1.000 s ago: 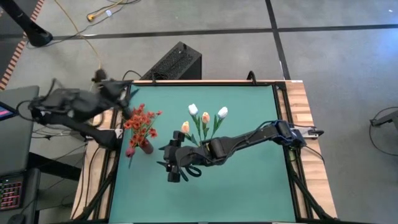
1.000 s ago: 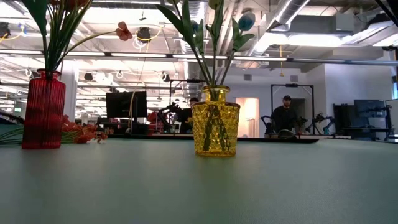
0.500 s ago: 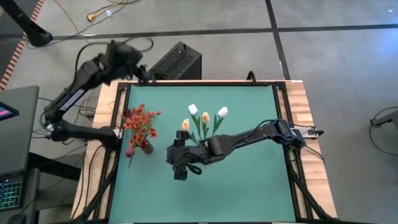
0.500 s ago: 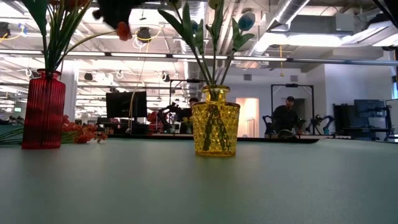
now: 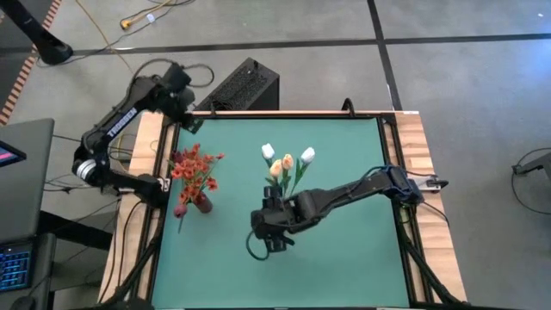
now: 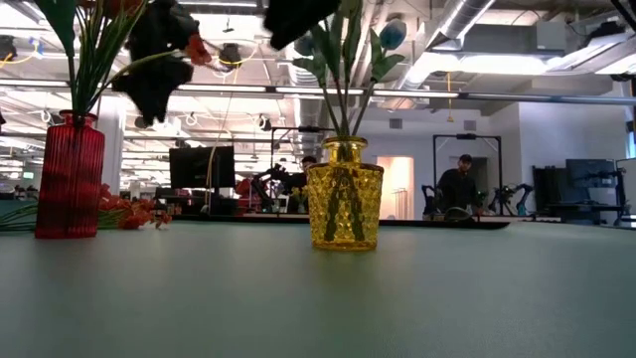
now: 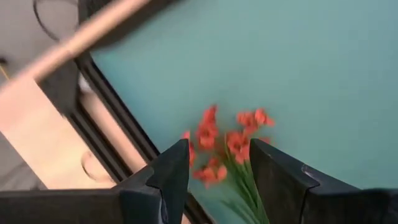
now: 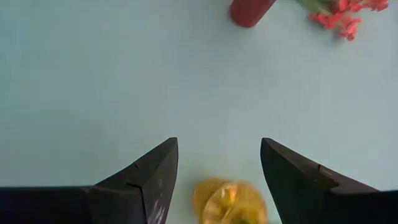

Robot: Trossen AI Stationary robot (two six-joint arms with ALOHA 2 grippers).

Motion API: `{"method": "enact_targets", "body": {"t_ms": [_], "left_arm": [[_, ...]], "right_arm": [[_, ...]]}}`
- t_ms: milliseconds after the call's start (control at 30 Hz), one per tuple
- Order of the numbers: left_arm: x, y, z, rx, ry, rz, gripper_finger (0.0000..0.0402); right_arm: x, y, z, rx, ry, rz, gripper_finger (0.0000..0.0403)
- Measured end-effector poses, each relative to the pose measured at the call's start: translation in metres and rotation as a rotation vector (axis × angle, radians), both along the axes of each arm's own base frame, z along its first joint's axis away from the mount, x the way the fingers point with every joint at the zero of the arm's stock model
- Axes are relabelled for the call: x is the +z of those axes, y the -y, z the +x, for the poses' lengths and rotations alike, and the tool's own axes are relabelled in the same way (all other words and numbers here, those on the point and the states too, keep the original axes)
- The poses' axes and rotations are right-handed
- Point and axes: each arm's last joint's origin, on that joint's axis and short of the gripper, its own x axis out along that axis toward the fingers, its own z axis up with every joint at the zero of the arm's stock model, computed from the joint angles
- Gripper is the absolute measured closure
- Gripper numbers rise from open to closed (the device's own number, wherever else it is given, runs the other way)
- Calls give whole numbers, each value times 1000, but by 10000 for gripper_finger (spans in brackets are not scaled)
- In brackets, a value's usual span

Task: Sort flowers into vase by color
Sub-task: Put the orange flowers into the red vase

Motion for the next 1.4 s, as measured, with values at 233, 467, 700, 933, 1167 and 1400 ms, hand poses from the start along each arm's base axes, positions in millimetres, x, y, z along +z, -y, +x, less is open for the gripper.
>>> {"method": "enact_targets", "body": {"t_ms": [233, 467, 700, 933, 1167, 1400], "left_arm": [[-38, 36, -14, 69, -26, -60, 244], [-71, 73, -22, 116, 9, -156, 244], [-98, 102, -14, 124, -20, -223, 244], [-115, 120, -4, 132, -68, -212, 244], [-128, 128, 2, 137, -83, -210, 244], [-155, 125, 11, 136, -137, -218, 244]], "right_arm": [[1, -36, -14, 65, 0, 20, 149], [1, -59, -24, 100, 4, 43, 149], [1, -65, -27, 115, -14, 96, 149], [1, -66, -28, 135, -21, 88, 149], [1, -66, -28, 153, -25, 76, 149], [1, -66, -28, 167, -27, 67, 149]]}}
